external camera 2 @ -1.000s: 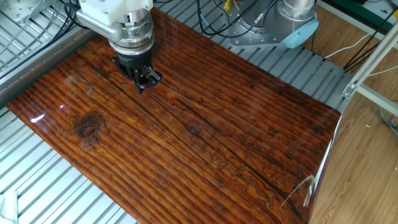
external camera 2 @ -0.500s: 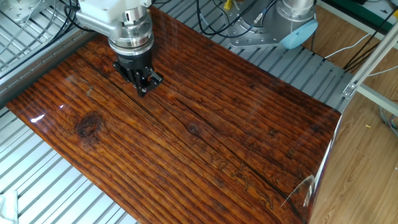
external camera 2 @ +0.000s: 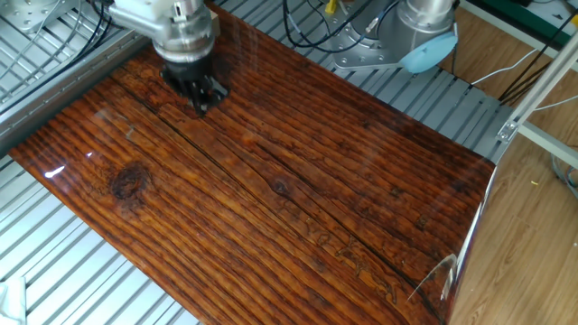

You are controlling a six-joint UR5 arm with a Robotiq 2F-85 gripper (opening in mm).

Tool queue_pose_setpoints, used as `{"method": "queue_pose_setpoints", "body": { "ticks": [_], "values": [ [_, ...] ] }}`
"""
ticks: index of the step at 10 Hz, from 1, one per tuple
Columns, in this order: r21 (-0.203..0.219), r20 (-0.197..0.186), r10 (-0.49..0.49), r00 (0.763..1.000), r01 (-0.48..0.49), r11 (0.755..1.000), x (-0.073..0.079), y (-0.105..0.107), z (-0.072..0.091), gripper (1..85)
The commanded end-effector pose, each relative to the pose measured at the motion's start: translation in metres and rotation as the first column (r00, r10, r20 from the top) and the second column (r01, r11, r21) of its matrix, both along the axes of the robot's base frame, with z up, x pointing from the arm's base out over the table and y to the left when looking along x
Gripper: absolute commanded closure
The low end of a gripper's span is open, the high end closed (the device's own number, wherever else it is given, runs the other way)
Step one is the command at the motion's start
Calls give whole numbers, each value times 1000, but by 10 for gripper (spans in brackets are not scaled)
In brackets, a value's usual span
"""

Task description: Use the gripper to push the small block from left to right

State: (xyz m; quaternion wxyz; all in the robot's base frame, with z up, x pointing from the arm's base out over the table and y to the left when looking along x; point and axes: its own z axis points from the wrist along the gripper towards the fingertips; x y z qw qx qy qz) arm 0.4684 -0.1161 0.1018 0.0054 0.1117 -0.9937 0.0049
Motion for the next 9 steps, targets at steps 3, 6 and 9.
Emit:
{"method": "queue_pose_setpoints", "body": {
  "ticks": [3,6,9],
  "values": [
    [-48,-79,34,996,-38,998,-54,-61,-16,847],
    [-30,-160,-49,986,45,999,-72,-52,-14,847],
    [-9,-87,-119,989,118,993,-53,-46,-16,847]
  ]
}}
